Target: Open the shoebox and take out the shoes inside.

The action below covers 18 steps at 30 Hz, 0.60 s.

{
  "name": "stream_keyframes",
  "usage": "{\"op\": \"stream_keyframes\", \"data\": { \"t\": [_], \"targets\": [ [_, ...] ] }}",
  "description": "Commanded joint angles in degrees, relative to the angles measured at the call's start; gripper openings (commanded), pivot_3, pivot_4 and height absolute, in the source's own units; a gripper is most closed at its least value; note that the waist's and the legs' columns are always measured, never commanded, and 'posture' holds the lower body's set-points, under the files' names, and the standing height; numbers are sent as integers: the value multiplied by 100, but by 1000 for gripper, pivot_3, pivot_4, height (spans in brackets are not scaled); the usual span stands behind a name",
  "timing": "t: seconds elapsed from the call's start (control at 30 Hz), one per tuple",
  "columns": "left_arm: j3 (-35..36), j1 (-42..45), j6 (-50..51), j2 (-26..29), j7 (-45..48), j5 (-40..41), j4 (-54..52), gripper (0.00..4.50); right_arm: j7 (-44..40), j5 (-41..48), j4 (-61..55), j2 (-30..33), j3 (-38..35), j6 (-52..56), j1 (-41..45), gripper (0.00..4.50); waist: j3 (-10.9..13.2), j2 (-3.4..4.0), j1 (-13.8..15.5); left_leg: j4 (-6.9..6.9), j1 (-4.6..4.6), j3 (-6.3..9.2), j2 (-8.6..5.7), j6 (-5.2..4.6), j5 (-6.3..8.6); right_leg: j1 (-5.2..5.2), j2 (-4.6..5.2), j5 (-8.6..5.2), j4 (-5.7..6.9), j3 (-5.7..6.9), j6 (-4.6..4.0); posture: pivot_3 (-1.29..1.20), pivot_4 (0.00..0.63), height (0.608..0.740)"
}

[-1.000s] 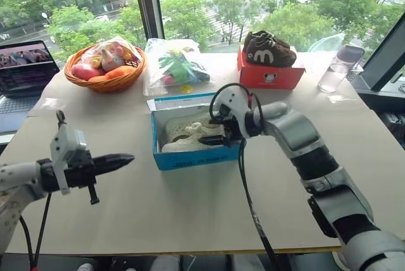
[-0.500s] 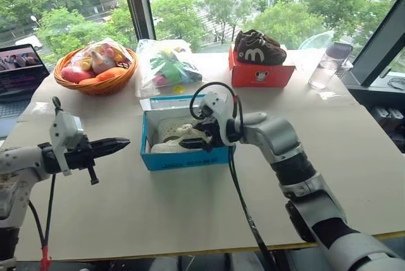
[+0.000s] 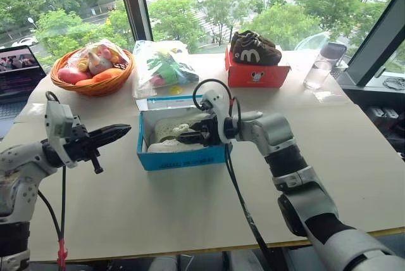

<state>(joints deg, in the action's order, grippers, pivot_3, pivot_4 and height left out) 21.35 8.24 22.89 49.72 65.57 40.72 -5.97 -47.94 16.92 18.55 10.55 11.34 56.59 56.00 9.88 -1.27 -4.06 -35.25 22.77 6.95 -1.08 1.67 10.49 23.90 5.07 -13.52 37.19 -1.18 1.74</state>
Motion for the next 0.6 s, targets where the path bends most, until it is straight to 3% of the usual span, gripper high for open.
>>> {"op": "stream_keyframes", "data": {
  "t": [0.03, 0.17, 0.33, 0.47, 0.6],
  "targets": [
    [114, -303, 118, 337, 345, -73, -67, 0, -83, -25, 200, 38, 145, -40, -55, 1968, 0, 0, 3, 0, 1, 0, 0, 0, 0, 3, 0, 0, 0, 0, -1, 0, 150, 740],
    [84, -535, 7, 481, 513, -277, 23, 0, -157, -76, 293, 81, 223, -137, -22, 743, 0, 0, 7, 1, 6, -3, 1, 0, 0, 11, 0, 0, 1, -2, -1, 0, 150, 740],
    [174, -590, 49, 493, 562, -269, -4, 0, -162, -66, 419, 87, 143, -253, 33, 743, 0, -1, 12, 2, 5, -3, 1, 0, 0, 10, 0, 0, 0, -2, -1, 0, 150, 740],
    [191, -606, 48, 485, 555, -288, 1, 0, -146, 114, 414, 43, -140, -323, 114, 9, 0, 0, 11, 2, 5, -4, 2, 0, 0, 11, 0, 1, 0, -2, -1, 0, 150, 740],
    [195, -615, 50, 476, 553, -288, -31, 0, -179, 392, 328, -5, -481, -261, 160, 9, 1, 0, 13, 2, 10, -4, 2, 0, 0, 16, 0, 2, 0, -2, -4, 0, 150, 740]
  ]
}}
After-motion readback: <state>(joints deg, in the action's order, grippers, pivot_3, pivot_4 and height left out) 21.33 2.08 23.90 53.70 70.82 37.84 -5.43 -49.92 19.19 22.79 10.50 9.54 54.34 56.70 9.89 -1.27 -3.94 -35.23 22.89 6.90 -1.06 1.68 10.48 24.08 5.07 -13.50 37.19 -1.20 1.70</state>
